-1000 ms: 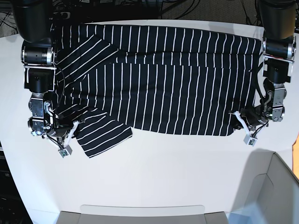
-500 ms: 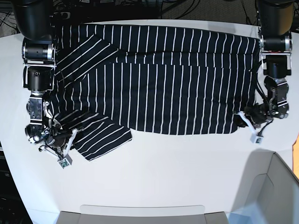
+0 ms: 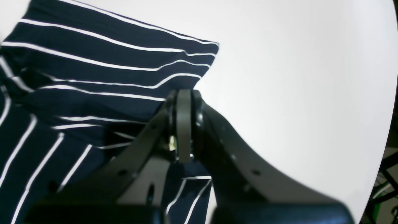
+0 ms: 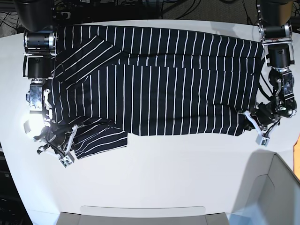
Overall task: Fold the T-shirt properly
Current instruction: 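Lift the folded edge with both grippers and fold it over again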
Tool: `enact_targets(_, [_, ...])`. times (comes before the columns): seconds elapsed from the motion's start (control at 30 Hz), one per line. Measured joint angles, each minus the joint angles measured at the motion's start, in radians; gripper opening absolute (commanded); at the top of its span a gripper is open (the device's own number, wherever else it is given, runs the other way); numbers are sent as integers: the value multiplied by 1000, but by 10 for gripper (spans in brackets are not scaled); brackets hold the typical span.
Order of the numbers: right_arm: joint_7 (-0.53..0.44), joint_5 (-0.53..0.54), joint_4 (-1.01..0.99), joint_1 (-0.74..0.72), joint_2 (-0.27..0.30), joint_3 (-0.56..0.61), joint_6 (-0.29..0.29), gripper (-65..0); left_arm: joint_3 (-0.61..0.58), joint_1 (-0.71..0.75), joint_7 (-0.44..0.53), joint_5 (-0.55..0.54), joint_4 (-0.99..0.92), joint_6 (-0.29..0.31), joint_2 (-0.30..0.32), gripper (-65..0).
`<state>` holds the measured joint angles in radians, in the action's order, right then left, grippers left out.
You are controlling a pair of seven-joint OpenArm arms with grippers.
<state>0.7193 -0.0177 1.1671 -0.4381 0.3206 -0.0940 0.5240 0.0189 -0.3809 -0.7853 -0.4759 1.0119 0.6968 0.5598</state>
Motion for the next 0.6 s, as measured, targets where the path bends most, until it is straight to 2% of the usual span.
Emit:
enact_targets(0.17, [49,-2,98,62,0,-2,1,-650,0,48,4,-3,56,0,0,-650])
enact_targets(0.27, [80,15,172,101,-16,-79,3,-650,1,83,0,-1,85,0,3,-650])
enact_targets(0.37, [117,1,224,124,-5,-120,2,-650,8,101,-37,-3,107,0,2,-650])
enact_targets(0.5, [130,2,291,179,2,-125,3,-650,118,135,-87,-8,151,3,-8,-650])
enact_targets(0.6, [156,11,333,217,-6,-124,3,-650,140,174,-111,-3,203,3,3,-650])
